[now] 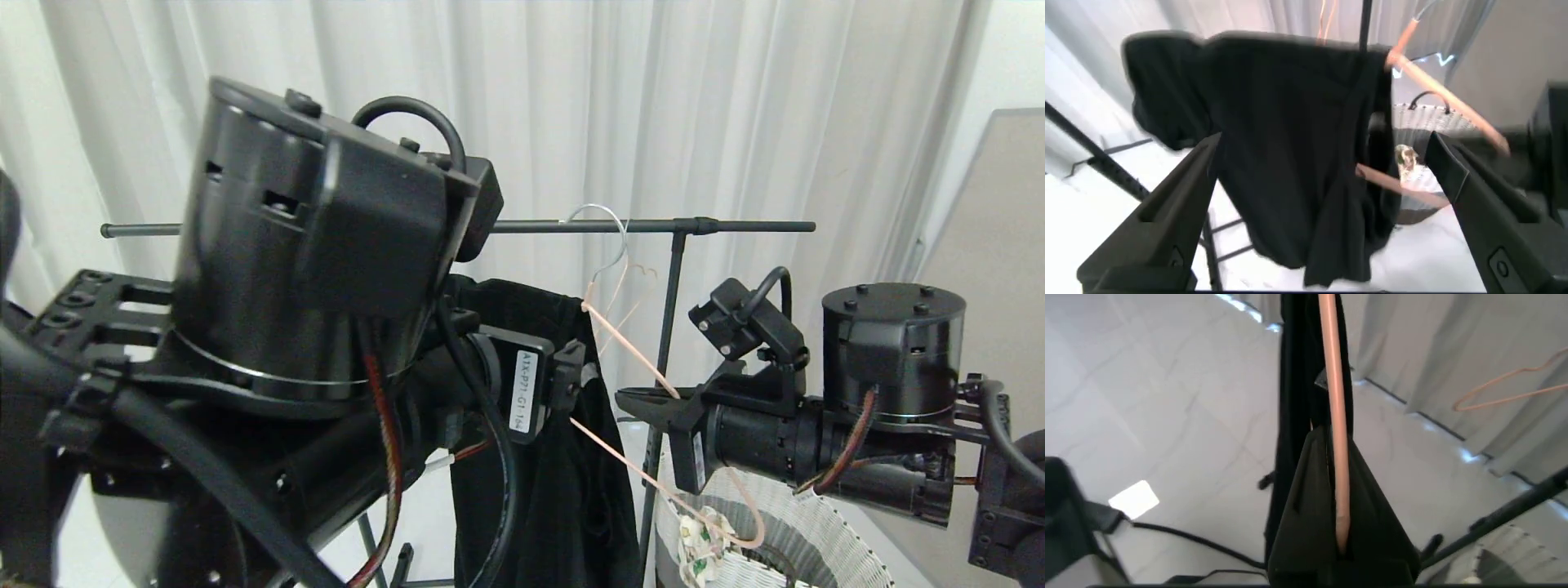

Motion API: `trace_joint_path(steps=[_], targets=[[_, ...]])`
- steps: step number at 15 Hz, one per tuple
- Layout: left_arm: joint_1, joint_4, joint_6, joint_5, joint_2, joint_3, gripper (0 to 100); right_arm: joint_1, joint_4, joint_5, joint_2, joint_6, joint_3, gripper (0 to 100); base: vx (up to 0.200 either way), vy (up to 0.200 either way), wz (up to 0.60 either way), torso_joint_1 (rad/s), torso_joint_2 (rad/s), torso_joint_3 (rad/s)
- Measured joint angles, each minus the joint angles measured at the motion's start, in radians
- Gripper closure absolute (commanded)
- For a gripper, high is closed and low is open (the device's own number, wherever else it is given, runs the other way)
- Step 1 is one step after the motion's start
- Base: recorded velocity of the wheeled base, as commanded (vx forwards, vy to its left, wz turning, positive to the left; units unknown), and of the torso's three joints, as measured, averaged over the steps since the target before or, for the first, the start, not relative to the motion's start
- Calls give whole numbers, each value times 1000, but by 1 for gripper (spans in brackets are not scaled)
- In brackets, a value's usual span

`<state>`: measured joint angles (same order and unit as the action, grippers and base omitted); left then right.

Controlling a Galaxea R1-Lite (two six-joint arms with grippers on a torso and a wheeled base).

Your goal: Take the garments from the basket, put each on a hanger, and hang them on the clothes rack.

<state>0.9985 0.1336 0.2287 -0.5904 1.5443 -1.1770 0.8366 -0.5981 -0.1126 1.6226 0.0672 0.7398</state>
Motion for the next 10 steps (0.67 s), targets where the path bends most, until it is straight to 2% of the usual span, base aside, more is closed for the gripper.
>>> trace_joint_path(steps=[3, 5, 7, 10], targets=[[4, -14, -6, 5, -75, 114, 0, -24, -5, -11, -47, -45, -77, 100, 0, 0, 0, 0, 0, 0], [5, -73, -24, 38, -150, 250, 0, -27, -1, -68, -103, -83, -156, 100, 0, 0, 0, 0, 0, 0], [-7, -162, -107, 139, -228, 396, 0, -26, 1, -131, -150, -136, -209, 100, 0, 0, 0, 0, 0, 0], [-103, -339, -304, 356, -327, 603, 0, -26, -8, -134, -180, -174, -239, 100, 0, 0, 0, 0, 0, 0]])
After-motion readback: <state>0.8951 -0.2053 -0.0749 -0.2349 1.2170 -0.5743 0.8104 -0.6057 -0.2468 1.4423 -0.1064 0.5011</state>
